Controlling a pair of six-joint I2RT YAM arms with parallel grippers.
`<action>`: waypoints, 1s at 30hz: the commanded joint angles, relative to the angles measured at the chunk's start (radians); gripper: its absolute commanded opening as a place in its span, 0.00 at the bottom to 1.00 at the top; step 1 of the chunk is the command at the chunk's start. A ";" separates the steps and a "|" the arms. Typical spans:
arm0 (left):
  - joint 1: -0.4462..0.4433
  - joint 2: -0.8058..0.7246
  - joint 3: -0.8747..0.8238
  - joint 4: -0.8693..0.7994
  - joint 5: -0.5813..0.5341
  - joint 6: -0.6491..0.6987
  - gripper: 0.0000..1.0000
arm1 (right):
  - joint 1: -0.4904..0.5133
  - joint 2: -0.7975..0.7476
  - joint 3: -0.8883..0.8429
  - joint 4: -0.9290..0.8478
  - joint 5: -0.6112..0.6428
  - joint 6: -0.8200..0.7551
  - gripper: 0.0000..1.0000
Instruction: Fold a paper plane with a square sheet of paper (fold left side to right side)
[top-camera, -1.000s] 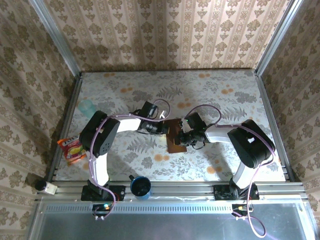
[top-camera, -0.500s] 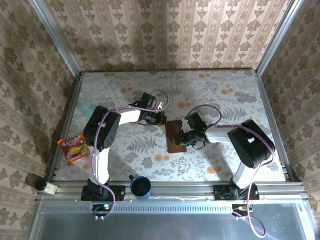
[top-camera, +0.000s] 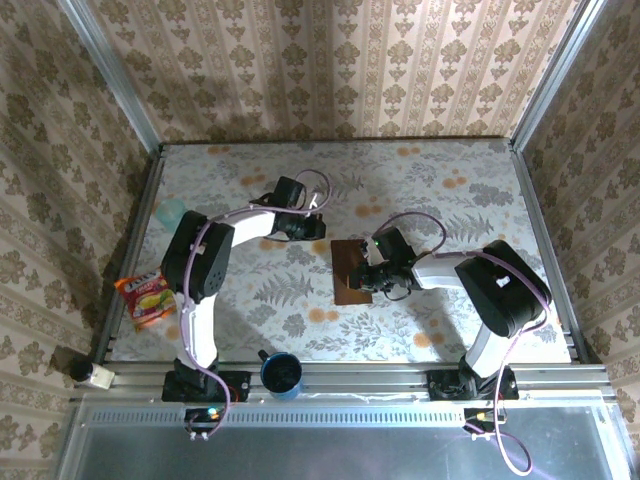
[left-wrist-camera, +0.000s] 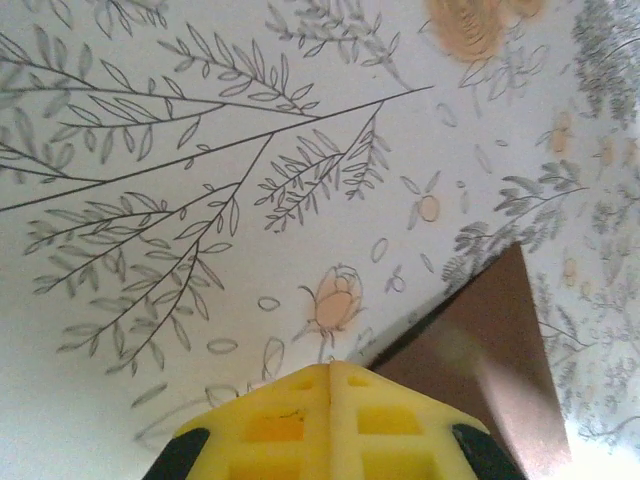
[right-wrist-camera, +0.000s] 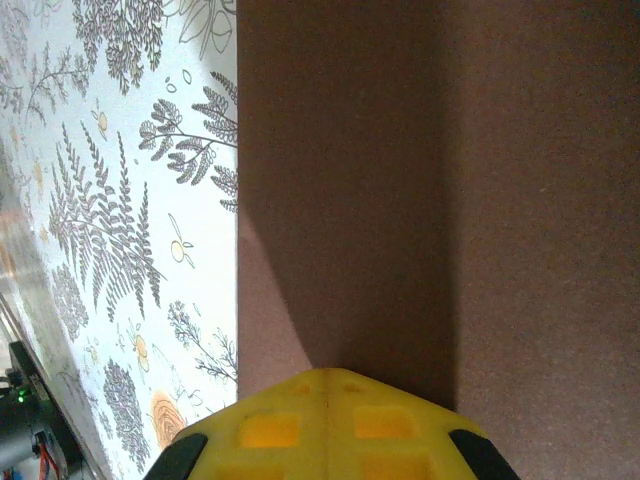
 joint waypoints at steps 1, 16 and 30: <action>-0.023 -0.141 -0.040 -0.010 0.002 -0.013 0.00 | -0.008 0.063 -0.050 -0.091 0.120 0.036 0.00; -0.147 -0.141 -0.171 0.033 0.056 -0.067 0.00 | -0.022 0.061 -0.014 -0.104 0.128 0.014 0.00; -0.152 -0.033 -0.148 -0.011 0.010 -0.058 0.00 | -0.022 0.052 0.016 -0.115 0.069 0.023 0.00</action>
